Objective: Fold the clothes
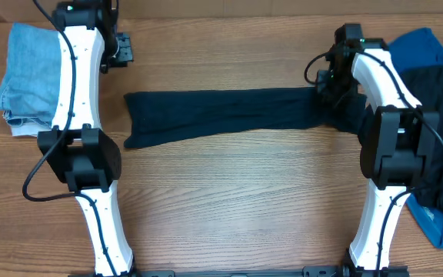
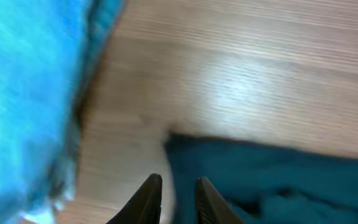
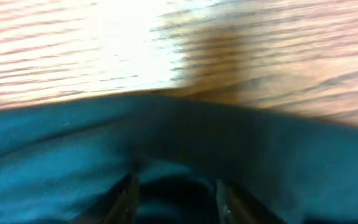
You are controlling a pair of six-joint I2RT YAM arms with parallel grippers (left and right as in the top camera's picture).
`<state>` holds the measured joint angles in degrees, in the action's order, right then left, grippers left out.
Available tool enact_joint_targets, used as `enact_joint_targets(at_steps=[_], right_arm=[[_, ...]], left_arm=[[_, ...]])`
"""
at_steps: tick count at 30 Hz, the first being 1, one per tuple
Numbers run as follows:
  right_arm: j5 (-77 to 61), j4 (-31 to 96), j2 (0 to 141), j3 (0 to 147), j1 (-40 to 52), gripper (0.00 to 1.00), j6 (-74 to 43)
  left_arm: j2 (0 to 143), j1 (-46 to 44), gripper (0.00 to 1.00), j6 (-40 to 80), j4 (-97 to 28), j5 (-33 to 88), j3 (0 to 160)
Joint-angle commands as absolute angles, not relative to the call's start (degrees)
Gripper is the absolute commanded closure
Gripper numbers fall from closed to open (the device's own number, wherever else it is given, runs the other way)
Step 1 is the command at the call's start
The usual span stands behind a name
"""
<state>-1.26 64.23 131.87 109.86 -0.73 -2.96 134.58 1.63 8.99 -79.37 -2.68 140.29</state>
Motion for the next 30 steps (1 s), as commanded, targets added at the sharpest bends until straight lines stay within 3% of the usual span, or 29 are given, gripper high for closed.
enact_joint_targets(at_steps=[1,13,18,30], right_arm=[[-1.76,66.43,132.11,115.00,0.97,0.53,-2.85],[-1.58,75.75,132.11,115.04,0.19,0.50,-7.81],[-1.58,76.14,132.11,115.04,-1.10,0.48,-7.75],[1.21,72.27,132.14,109.86,-1.10,0.50,-7.07]], left_arm=[[134.58,-0.89,0.79,11.84,-83.29,6.11,137.95],[134.61,-4.32,0.83,11.81,-65.89,1.76,106.54],[134.61,-2.33,0.83,10.70,-64.53,-7.33,105.16],[134.58,1.87,0.83,8.97,-62.92,-7.51,105.16]])
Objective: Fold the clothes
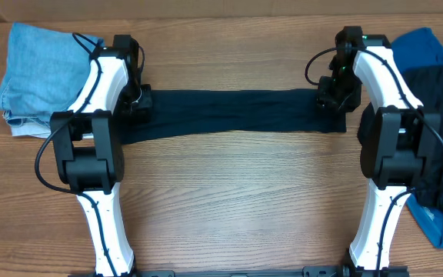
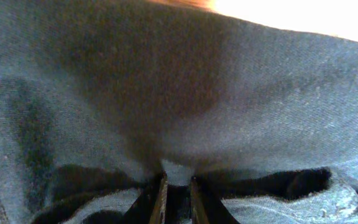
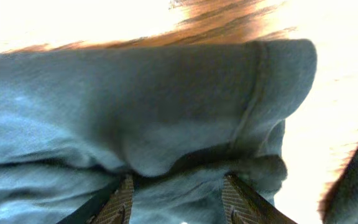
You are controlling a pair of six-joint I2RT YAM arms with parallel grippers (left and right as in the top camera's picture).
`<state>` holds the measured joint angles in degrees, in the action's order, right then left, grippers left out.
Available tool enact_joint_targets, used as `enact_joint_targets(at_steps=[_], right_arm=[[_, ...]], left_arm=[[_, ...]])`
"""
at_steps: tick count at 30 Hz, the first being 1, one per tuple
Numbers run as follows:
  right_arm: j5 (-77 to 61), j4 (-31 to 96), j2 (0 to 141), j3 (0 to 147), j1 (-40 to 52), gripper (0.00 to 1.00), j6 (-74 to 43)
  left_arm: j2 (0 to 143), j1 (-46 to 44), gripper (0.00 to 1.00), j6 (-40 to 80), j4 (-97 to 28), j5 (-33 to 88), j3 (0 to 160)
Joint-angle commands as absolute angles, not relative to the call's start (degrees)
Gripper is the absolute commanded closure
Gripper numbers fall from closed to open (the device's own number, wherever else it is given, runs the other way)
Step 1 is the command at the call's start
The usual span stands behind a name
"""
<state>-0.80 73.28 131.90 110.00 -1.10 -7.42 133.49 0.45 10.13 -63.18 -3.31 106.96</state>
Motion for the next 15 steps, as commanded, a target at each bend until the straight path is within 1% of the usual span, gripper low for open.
enact_joint_targets(at_steps=[1,5,7,8,10,12,13,15], right_arm=[[0.80,72.42,132.11,110.37,-1.10,0.50,-6.76],[-2.24,74.56,132.11,115.02,0.03,0.49,1.48],[-7.16,77.82,132.11,120.25,0.95,0.49,7.57],[-11.31,79.57,132.09,122.63,1.30,0.51,11.11],[-21.02,83.46,132.09,125.84,2.24,0.58,21.41],[-23.46,85.54,132.09,125.99,3.55,0.58,30.55],[-23.46,85.19,132.14,124.64,4.75,0.55,36.29],[-23.46,83.48,132.14,122.98,6.39,0.53,41.30]], left_arm=[[134.58,1.87,0.82,8.97,-62.92,-7.51,105.16],[134.58,1.87,0.81,8.99,-62.92,-7.49,105.16],[134.58,1.87,0.77,8.99,-62.96,-7.44,105.16],[134.58,1.85,0.77,8.99,-62.98,-7.44,105.16],[134.58,1.80,0.75,9.02,-62.96,-7.42,105.16],[134.58,1.80,0.73,9.02,-62.92,-7.20,105.16],[134.58,1.80,0.71,9.02,-62.87,-6.98,105.16],[134.58,1.80,0.69,9.02,-62.72,-6.96,105.16]])
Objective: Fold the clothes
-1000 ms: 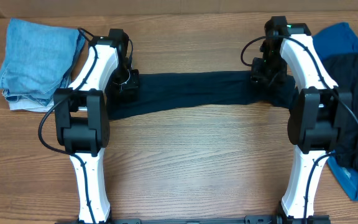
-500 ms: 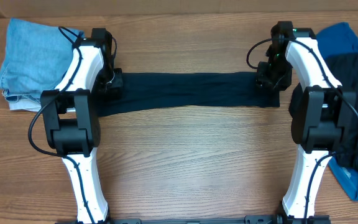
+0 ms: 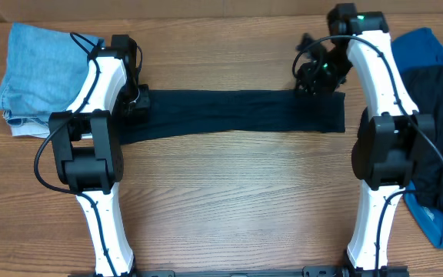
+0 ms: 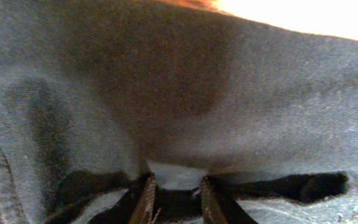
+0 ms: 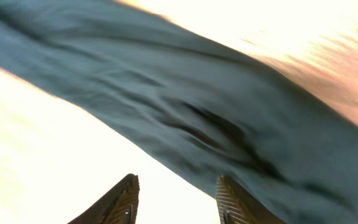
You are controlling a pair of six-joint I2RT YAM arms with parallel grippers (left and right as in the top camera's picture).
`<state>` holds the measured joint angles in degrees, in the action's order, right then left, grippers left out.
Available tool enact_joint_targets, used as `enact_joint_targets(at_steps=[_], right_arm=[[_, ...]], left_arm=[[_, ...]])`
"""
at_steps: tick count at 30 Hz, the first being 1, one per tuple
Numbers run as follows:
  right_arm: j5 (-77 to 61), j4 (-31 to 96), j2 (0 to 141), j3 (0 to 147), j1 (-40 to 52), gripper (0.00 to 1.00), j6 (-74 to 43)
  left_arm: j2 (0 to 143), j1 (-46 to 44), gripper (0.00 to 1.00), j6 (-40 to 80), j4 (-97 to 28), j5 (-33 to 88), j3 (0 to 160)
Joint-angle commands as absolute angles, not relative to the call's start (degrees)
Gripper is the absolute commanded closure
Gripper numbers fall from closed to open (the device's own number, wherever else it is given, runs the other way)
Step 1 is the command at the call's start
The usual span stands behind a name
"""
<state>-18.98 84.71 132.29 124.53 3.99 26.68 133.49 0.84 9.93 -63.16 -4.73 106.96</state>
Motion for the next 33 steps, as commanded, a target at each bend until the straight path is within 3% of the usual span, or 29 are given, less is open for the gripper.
enact_joint_targets(at_steps=[1,9,11,13,14,15,16,20,22,33], right_arm=[[-23.44,82.08,132.14,122.23,7.29,0.53,42.72],[-17.34,77.10,132.14,122.08,17.85,0.53,46.72],[-17.87,76.58,132.14,122.10,19.88,0.39,46.72],[-21.61,76.58,132.14,122.10,21.63,0.34,46.57],[-24.29,76.34,132.14,122.10,22.61,0.42,46.57],[-25.69,75.37,132.14,122.10,23.49,0.66,46.54],[-25.02,74.74,132.14,122.08,24.29,0.73,46.54],[-14.96,72.18,132.16,119.74,26.55,0.71,46.54],[-15.42,70.87,132.16,118.19,27.35,0.66,46.52],[-9.17,53.34,132.16,108.36,28.12,0.66,43.18]], left_arm=[[134.58,1.80,0.69,9.02,-62.63,-6.83,105.16],[134.58,1.80,0.59,9.02,-60.80,-6.35,105.16],[134.58,1.80,0.58,9.02,-60.80,-6.37,105.16],[134.58,1.80,0.58,9.02,-60.75,-6.37,105.16],[134.58,1.80,0.57,9.02,-60.73,-6.37,105.16],[134.58,1.83,0.57,9.02,-60.73,-6.35,105.16],[134.58,1.83,0.57,9.02,-60.73,-6.35,105.16],[134.58,1.83,0.56,9.04,-60.75,-6.33,105.16],[134.58,1.83,0.56,9.04,-60.75,-6.35,105.16],[134.58,1.87,0.54,9.02,-60.75,-6.35,105.16]])
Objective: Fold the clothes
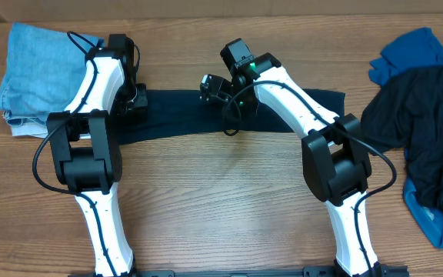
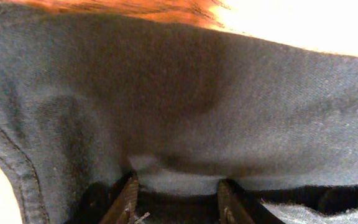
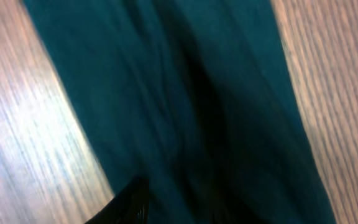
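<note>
A dark navy garment (image 1: 283,111) lies stretched in a long flat band across the table, left to right. My left gripper (image 1: 134,104) sits on its left end. In the left wrist view that gripper (image 2: 178,196) is open, its fingers wide apart with a fold of the cloth (image 2: 185,106) bulging between them. My right arm reaches across to the band's middle, with the right gripper (image 1: 210,88) at the upper edge. The right wrist view is blurred: navy cloth (image 3: 197,93) fills it, one finger (image 3: 134,198) shows, and the jaws look open.
A folded light blue garment (image 1: 29,73) lies at the far left corner. A heap of black and blue clothes (image 1: 429,123) covers the right side. Bare wooden table (image 1: 229,200) lies in front of the band.
My right gripper has moved from above the garment's right end to over its middle. The left gripper's fingers stand wider apart on the left end. The garment lies as it did.
First my left gripper was off the garment beside the light blue pile, and the right one was at the garment's right end by the heap. Then both were at the ends, the left shut on cloth, the band straight. Then the left loosened and the right left its end.
</note>
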You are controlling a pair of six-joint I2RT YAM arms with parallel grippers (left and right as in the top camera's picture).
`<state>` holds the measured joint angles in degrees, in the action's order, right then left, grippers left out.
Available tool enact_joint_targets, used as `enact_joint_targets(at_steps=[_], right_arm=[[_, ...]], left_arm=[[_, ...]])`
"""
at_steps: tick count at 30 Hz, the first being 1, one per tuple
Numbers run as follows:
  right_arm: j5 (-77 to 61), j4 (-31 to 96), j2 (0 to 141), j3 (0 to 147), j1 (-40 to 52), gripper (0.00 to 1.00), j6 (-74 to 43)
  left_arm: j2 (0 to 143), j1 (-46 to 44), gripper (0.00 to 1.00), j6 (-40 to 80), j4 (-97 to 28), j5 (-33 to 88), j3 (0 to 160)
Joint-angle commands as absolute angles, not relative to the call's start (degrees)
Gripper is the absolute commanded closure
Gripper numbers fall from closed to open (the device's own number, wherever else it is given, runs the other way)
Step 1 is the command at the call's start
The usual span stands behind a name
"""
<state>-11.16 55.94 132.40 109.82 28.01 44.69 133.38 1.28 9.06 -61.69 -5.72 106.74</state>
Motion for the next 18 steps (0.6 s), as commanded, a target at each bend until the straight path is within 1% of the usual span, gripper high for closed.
enact_joint_targets(at_steps=[1,3,8,9,11,13,18], right_arm=[[-8.08,51.81,132.16,107.87,28.12,0.66,42.59],[-6.50,49.93,132.16,107.22,28.12,0.66,42.37],[-6.46,52.93,132.16,107.22,28.12,0.70,42.17],[-6.46,53.65,132.14,107.22,28.12,0.73,42.17],[-6.50,55.16,132.14,107.26,28.12,0.88,41.52],[-6.76,56.86,132.11,107.37,28.40,0.94,39.99],[-7.14,58.83,132.11,107.37,29.56,0.95,36.07]], left_arm=[[134.58,1.87,0.54,9.02,-60.75,-6.35,105.16],[134.58,1.87,0.54,9.02,-60.80,-6.35,105.16],[134.58,1.87,0.53,9.02,-60.77,-6.37,105.16],[134.58,1.91,0.53,9.02,-60.80,-6.37,105.16],[134.58,1.91,0.53,9.02,-60.82,-6.37,105.16],[134.58,1.91,0.53,9.02,-60.82,-6.37,105.16],[134.58,1.91,0.53,9.02,-60.80,-6.37,105.16]])
